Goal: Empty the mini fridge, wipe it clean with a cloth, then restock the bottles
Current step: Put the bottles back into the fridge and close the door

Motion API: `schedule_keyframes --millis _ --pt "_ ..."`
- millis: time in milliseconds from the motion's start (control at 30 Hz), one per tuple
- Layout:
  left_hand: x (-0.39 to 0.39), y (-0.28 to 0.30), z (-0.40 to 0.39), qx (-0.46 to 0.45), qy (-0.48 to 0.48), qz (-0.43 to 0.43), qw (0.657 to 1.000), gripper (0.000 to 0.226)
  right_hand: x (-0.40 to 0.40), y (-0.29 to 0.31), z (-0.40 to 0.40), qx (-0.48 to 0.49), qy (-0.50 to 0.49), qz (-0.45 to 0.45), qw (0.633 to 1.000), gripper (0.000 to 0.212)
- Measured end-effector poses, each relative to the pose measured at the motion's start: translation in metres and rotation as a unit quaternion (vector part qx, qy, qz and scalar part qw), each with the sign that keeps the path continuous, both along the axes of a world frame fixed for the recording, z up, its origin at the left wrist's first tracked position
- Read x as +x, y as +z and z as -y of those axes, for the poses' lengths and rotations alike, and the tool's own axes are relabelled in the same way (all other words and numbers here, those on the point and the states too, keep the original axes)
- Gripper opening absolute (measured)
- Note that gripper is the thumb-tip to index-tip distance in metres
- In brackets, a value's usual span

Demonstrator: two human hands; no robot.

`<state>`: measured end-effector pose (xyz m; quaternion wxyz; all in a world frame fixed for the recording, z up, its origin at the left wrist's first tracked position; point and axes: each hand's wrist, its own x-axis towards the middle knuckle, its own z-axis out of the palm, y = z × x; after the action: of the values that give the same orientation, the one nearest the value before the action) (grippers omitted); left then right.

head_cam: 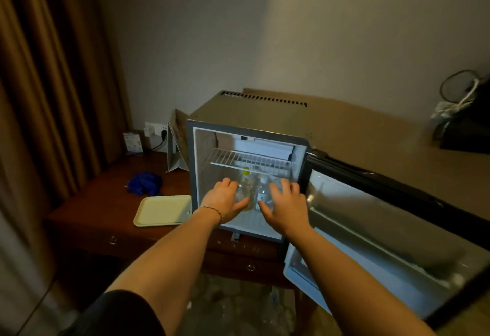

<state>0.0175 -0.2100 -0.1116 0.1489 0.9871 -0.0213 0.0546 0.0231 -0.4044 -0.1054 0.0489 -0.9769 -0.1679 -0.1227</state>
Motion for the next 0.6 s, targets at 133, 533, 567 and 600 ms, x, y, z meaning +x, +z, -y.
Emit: schedule_keyframes --millis 133,533,567,600 --pt "-0.030 0.024 0.032 -0.005 -0.004 0.031 1.000 0.056 -0.029 0.045 0.039 0.000 0.019 0.081 0.997 0.056" --pt "-0.091 0.071 0.080 0.017 -0.088 0.068 0.994 0.062 -0.096 0.086 0.183 0.002 -0.262 0.060 0.963 0.072" --pt "-0.095 0.074 0.078 0.017 -0.092 0.069 0.993 0.061 -0.101 0.082 0.187 -0.011 -0.259 0.058 0.964 0.072" --pt "-0.099 0.077 0.076 0.019 -0.094 0.070 0.993 0.061 -0.105 0.080 0.187 -0.016 -0.255 0.058 0.965 0.072"
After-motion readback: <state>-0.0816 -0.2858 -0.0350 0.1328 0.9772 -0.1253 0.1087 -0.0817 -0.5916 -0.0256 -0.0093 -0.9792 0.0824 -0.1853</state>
